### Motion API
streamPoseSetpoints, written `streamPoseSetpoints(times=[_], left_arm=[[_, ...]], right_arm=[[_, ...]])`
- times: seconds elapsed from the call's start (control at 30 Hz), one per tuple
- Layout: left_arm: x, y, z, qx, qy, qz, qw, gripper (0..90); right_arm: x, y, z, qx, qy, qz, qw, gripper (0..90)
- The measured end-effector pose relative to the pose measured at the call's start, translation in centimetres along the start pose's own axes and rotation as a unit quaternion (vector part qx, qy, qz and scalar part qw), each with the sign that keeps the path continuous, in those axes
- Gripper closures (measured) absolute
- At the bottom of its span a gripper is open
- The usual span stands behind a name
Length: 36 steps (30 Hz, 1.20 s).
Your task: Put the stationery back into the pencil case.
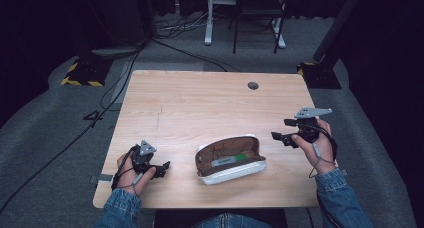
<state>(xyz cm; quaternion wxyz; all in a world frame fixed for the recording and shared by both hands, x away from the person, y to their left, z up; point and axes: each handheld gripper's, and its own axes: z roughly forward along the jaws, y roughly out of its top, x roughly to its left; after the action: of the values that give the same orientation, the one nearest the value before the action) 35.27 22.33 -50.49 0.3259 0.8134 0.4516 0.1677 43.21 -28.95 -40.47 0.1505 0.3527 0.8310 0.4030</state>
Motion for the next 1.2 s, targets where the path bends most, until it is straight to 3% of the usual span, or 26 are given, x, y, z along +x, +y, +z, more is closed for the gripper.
streamPoseSetpoints(times=[0.23,0.5,1.2], left_arm=[[0.0,0.0,0.0,0.0,-0.003,-0.002,1.0,8.2],[0.0,0.0,0.0,0.001,-0.002,0.0,1.0,8.2],[0.0,0.0,0.0,0.0,0.0,0.0,1.0,8.1]], right_arm=[[-2.2,-1.7,0.4,0.002,-0.035,0.022,0.9992,20.7],[-3.9,-3.3,1.1,0.001,-0.05,0.04,0.9979,20.8],[-6.3,-7.2,4.0,0.016,-0.076,0.06,0.9952,17.9]])
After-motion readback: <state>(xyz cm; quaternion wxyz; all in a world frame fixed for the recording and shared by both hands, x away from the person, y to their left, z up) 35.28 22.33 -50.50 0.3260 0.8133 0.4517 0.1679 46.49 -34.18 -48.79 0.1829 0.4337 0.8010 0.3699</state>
